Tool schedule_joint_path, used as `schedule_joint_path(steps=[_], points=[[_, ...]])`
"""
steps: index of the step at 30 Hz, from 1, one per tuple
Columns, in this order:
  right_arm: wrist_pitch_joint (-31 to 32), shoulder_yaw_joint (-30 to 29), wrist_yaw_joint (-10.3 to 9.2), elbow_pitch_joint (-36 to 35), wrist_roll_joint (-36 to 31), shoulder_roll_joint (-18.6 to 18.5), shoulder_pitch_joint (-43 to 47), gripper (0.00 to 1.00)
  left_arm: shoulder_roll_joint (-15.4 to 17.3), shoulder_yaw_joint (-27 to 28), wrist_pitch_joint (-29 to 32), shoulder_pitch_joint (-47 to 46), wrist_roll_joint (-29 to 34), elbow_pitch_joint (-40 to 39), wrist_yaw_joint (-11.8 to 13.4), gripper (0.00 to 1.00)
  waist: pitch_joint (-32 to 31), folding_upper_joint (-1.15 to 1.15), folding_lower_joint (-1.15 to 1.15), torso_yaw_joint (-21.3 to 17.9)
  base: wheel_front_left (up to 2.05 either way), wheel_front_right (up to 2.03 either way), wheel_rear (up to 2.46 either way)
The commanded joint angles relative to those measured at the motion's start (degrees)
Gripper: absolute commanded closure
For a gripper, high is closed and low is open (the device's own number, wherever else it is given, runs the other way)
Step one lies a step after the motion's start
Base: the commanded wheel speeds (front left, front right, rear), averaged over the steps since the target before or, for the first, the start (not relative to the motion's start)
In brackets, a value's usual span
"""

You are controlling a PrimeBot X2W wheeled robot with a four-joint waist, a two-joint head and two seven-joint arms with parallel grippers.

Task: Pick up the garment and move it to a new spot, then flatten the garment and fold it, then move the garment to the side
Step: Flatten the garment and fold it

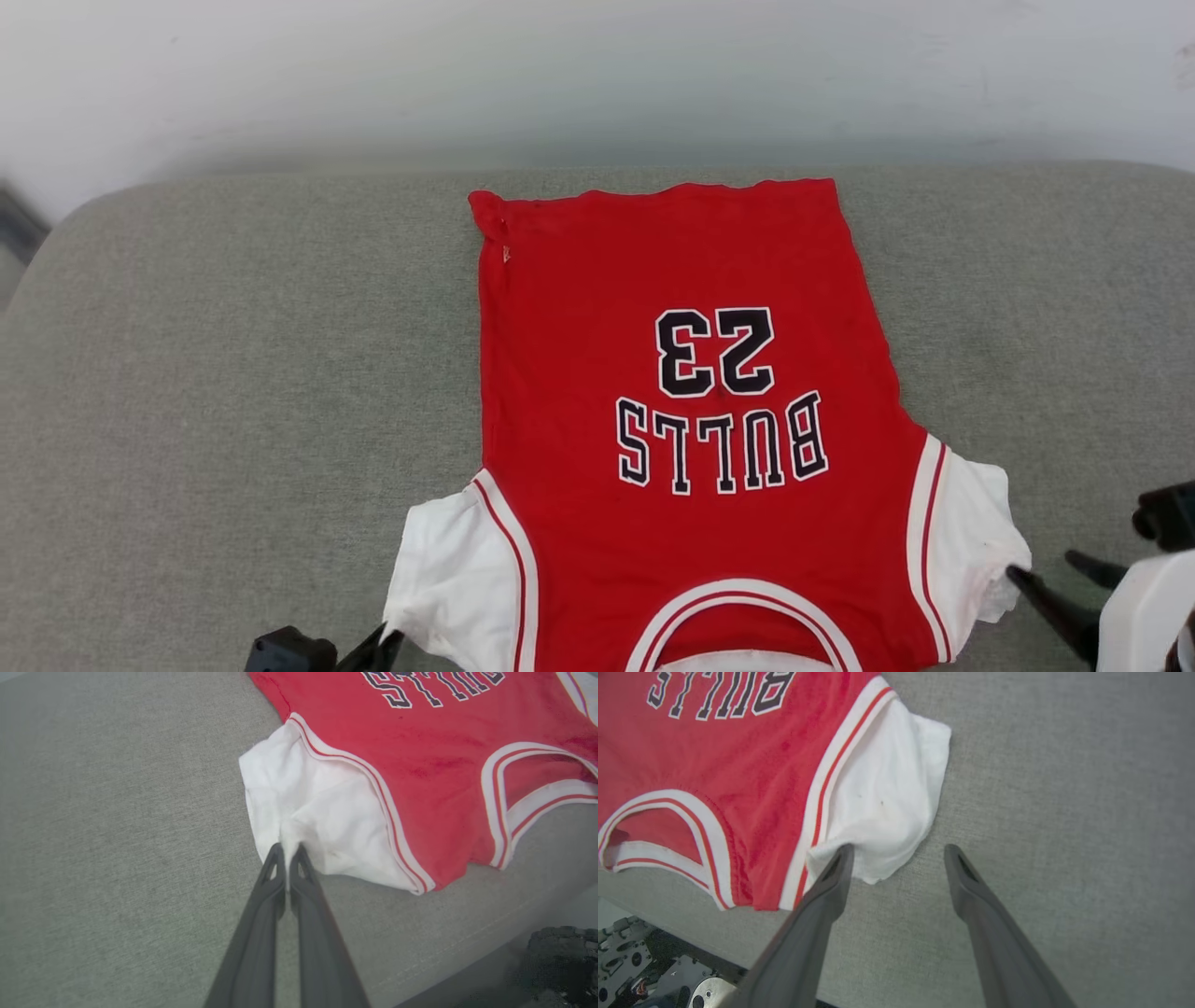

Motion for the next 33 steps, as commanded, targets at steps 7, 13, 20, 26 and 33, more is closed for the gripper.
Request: schedule_joint_path(steps=[7, 13, 20, 26, 33], points=[[11.7, -9.3, -0.04, -6.3, 0.5, 3.6, -8.1, 0.0, -0.4, -1.2, 3.0, -0.7, 0.2, -7.8, 1.0, 1.0, 2.4, 0.0, 0.0, 3.7, 0.0, 0.0, 0.0], [24.0, -14.9, -0.04, -7.0, -5.1, 8.2, -20.7, 0.0, -1.2, -0.9, 2.7, -2.1, 0.7, -14.3, 2.1, 1.0, 9.3, 0.0, 0.0, 8.4, 0.0, 0.0, 0.0], [34.1, -17.4, -0.04, -1.3, -13.4, 9.6, -38.2, 0.0, -2.9, -2.4, 2.4, -6.7, 2.2, -17.5, 0.5, 1.0, 18.3, 0.0, 0.0, 14.6, 0.0, 0.0, 0.0], [40.5, -21.3, -0.04, 6.3, -21.0, 8.6, -51.9, 0.0, -4.7, -4.0, 1.8, -11.0, 3.3, -18.7, -1.2, 1.0, 24.8, 0.0, 0.0, 20.1, 0.0, 0.0, 0.0], [41.2, -23.8, -0.04, 14.3, -29.0, 7.5, -61.4, 0.0, -6.8, -5.2, 0.5, -14.2, 3.5, -17.3, -2.5, 1.0, 28.6, 0.0, 0.0, 24.7, 0.0, 0.0, 0.0]])
